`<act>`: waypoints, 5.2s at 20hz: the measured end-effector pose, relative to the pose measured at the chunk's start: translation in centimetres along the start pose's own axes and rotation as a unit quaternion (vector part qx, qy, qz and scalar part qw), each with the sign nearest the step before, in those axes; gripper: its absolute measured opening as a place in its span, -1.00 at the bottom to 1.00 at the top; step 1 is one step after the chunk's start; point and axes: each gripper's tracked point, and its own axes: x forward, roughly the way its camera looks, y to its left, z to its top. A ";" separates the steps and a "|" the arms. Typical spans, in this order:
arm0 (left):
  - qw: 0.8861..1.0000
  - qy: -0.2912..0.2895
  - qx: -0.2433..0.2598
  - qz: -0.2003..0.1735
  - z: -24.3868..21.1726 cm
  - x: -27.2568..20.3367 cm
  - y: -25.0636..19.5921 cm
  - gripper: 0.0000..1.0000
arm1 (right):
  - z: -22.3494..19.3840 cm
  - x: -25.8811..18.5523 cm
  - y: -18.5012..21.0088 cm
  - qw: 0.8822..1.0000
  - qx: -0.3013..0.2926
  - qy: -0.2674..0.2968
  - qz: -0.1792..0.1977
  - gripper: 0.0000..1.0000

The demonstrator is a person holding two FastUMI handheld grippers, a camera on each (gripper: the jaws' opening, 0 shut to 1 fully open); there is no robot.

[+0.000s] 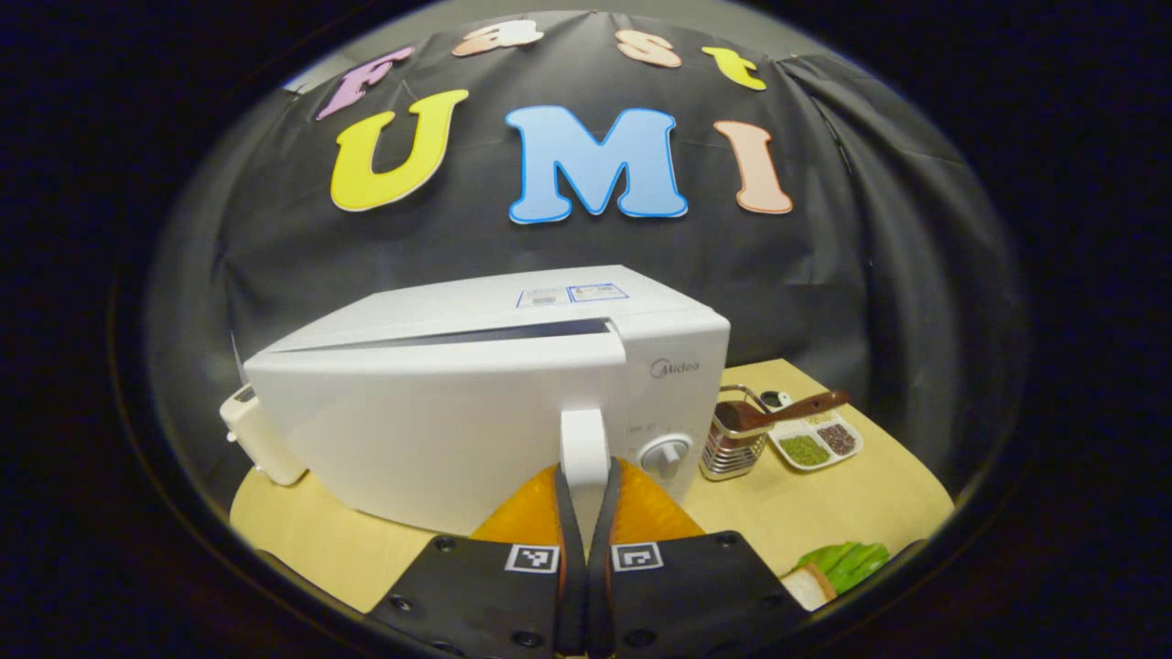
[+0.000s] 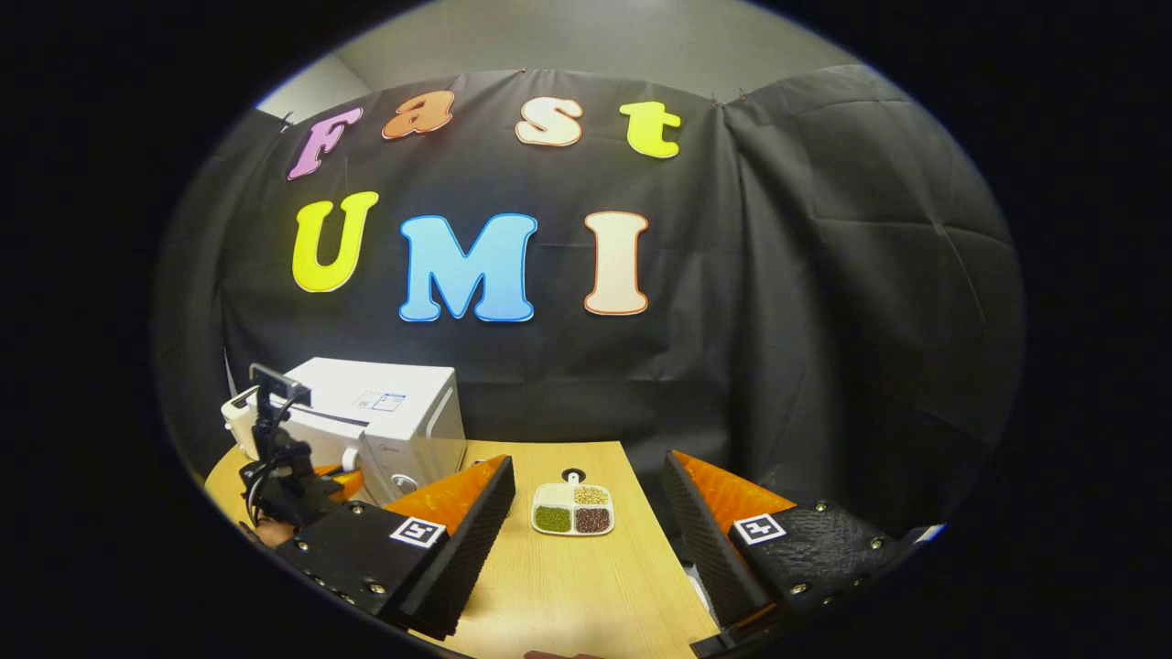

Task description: Open the microwave oven with the left hand, put the food in, and close the microwave oven.

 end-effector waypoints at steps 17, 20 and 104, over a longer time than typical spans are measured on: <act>0.987 0.041 0.050 -0.146 -8.2 -18.7 8.4 -0.87 | -2.7 -3.2 11.7 0.995 0.020 0.031 0.098 0.97; 0.986 0.051 0.061 -0.150 -9.4 -21.2 11.0 -0.86 | -3.9 -3.4 14.2 0.991 0.020 0.047 0.122 0.97; 0.972 -0.212 -0.069 0.072 28.1 -32.3 31.8 0.89 | -16.5 19.2 51.6 0.723 0.646 0.201 0.140 -0.53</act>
